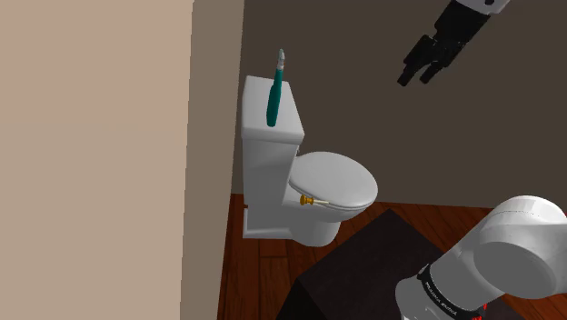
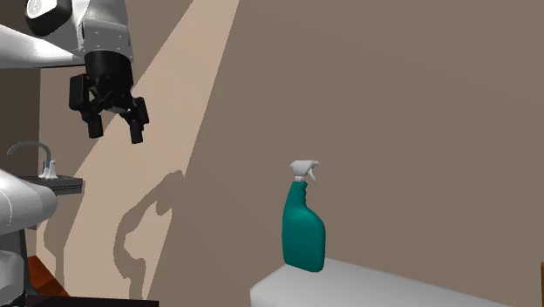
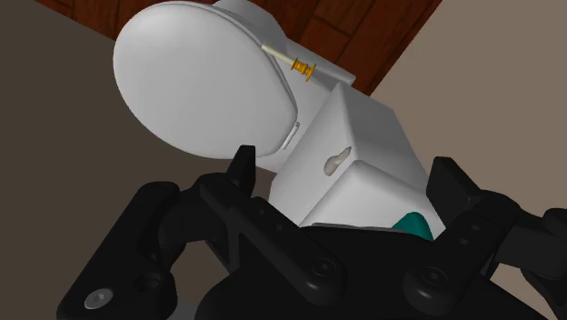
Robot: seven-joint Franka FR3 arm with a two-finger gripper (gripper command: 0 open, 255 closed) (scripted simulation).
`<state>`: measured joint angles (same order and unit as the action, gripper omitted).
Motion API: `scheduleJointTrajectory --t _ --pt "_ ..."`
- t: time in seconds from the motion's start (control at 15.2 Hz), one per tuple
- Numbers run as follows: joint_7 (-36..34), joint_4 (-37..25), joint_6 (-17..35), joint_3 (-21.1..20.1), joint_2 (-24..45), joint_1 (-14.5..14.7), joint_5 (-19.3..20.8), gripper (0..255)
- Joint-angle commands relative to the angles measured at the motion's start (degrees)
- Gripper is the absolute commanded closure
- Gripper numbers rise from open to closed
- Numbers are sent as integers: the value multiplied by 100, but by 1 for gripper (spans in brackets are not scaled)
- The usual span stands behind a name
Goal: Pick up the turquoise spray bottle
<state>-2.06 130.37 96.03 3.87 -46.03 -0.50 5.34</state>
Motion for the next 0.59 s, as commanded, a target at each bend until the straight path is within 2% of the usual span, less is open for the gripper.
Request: scheduleJointTrajectory --t 0.0,0.53 --pt "0 0 0 0 0 0 0 0" --pt "-762 -1213 306 -512 1804 69 -138 0"
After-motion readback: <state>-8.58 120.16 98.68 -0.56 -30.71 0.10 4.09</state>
